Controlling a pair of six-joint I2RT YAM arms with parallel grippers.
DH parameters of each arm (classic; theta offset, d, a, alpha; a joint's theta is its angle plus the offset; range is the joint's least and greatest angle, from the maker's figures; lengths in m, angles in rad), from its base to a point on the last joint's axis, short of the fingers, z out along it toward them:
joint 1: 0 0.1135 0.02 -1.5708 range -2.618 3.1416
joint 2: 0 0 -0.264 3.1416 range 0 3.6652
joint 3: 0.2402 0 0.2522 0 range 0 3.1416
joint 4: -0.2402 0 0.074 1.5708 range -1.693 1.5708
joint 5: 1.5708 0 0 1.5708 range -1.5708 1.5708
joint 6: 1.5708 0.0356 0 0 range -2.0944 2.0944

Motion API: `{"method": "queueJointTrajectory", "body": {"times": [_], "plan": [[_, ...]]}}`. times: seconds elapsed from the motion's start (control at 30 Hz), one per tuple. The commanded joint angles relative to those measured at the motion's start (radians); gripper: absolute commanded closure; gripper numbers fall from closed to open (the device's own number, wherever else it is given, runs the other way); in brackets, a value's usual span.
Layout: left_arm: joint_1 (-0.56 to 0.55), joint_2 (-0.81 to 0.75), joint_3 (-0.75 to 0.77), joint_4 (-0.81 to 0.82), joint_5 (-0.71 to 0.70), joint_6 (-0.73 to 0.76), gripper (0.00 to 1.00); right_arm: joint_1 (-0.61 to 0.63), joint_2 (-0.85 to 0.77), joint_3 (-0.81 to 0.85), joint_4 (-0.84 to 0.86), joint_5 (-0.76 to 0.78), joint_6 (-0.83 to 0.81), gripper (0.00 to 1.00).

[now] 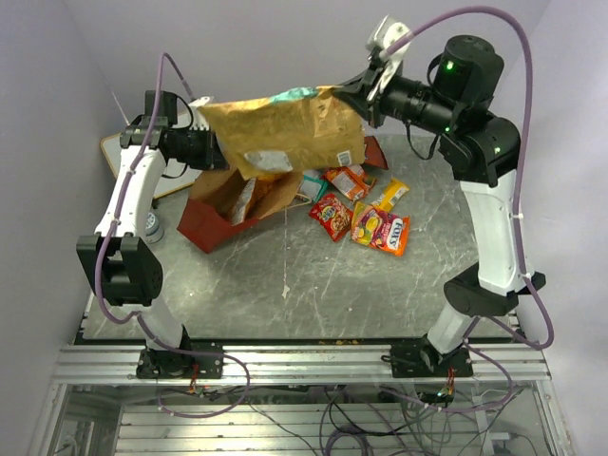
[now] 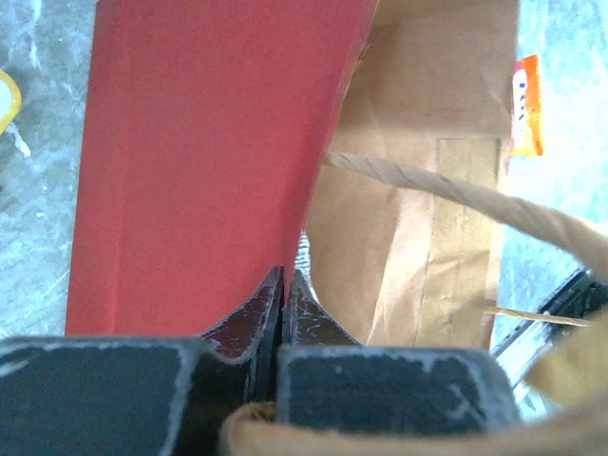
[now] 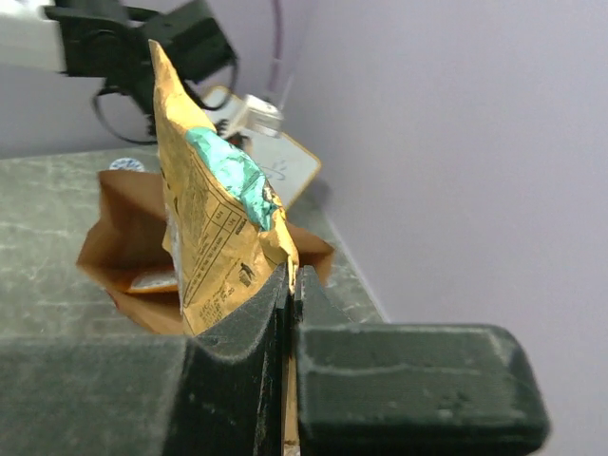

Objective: Place the snacks into the paper bag
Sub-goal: Place the snack in the paper bag.

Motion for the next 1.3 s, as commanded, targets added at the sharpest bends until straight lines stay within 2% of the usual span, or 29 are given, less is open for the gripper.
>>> {"method": "queueJointTrajectory", "body": {"times": [0.0,0.17,0.3,0.43,0.53,0.8,0.97,1.27], "plan": [[-0.014,-0.100,0.008,-0.003,0.078,-0.053,0.93,-0.123,-0.014,0.058,0.133,0.030,0.114,1.00],[-0.043,-0.136,-0.003,0.026,0.105,-0.120,0.93,-0.263,-0.026,0.060,0.169,-0.056,0.182,1.00],[-0.060,-0.169,-0.002,0.022,0.111,-0.136,0.93,-0.287,-0.040,0.039,0.177,-0.052,0.185,1.00],[-0.064,-0.226,-0.063,0.061,0.096,-0.157,0.93,-0.331,-0.051,0.042,0.188,-0.047,0.204,1.00],[-0.066,-0.239,-0.095,0.066,0.094,-0.154,0.93,-0.360,-0.060,0.047,0.197,-0.113,0.229,1.00],[-0.081,-0.210,-0.119,0.040,0.161,-0.132,0.93,-0.379,-0.143,-0.059,0.158,-0.390,0.154,1.00],[-0.096,-0.212,-0.135,0.018,0.199,-0.123,0.93,-0.382,-0.178,-0.131,0.149,-0.488,0.117,1.00],[-0.117,-0.222,-0.213,0.029,0.245,-0.125,0.93,-0.382,-0.123,-0.150,0.199,-0.620,0.133,1.00]]}}
